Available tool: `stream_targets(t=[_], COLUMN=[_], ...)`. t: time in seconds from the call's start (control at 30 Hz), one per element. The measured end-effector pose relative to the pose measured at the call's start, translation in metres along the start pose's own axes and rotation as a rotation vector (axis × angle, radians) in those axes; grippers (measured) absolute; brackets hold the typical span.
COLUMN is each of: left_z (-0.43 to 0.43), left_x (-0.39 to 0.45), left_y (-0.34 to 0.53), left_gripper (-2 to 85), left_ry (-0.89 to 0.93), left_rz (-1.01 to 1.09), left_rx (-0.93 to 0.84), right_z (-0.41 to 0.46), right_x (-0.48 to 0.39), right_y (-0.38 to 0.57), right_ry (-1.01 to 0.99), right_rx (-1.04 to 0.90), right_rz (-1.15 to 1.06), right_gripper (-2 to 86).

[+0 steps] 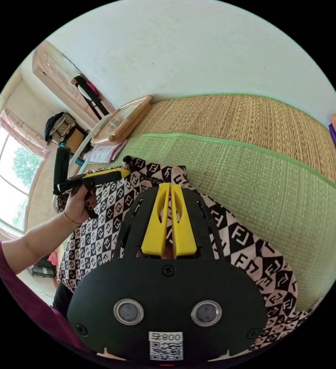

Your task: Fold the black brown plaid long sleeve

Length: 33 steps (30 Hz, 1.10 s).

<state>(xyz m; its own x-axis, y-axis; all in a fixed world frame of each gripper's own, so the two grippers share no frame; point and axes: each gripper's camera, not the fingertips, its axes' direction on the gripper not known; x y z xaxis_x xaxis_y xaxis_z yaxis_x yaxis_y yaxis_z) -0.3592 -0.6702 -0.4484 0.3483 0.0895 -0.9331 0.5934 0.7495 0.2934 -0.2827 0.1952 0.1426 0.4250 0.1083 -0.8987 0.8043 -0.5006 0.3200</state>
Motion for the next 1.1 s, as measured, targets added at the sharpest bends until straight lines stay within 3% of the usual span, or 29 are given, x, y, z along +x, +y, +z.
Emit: stream_targets(t=[0.07,0.23,0.53,0.67,0.8,0.97,1.1], left_z=[0.014,0.027,0.040,0.049,0.035,-0.004,-0.034], left_x=[-0.001,-0.022,0.009,0.014,0.032,0.067,0.121], left_y=[-0.006,0.000,0.007,0.010,0.026,0.090,0.187], left_gripper=[0.1,0.0,0.0,0.0,0.1,0.1,0.1], left_ry=[-0.026,0.136,0.017,0.044,0.048,0.138,0.013], left_rz=[0.000,-0.089,-0.047,-0.052,-0.053,-0.011,0.088], left_rx=[-0.037,0.005,0.003,-0.001,0.042,0.084,-0.027], right_z=[0.014,0.012,-0.015,-0.022,-0.048,-0.113,-0.151], right_x=[0.001,-0.003,-0.010,0.011,0.005,-0.039,-0.087], right_y=[-0.015,-0.011,-0.039,-0.043,-0.039,0.038,0.138], right_ry=[0.076,0.080,0.156,0.056,0.035,0.030,0.112], right_rx=[-0.015,0.023,-0.023,0.012,0.026,0.031,-0.061], right_rz=[0.009,-0.019,-0.029,0.102,0.091,0.024,-0.005], right_gripper=[0.0,0.1,0.0,0.0,0.0,0.0,0.0])
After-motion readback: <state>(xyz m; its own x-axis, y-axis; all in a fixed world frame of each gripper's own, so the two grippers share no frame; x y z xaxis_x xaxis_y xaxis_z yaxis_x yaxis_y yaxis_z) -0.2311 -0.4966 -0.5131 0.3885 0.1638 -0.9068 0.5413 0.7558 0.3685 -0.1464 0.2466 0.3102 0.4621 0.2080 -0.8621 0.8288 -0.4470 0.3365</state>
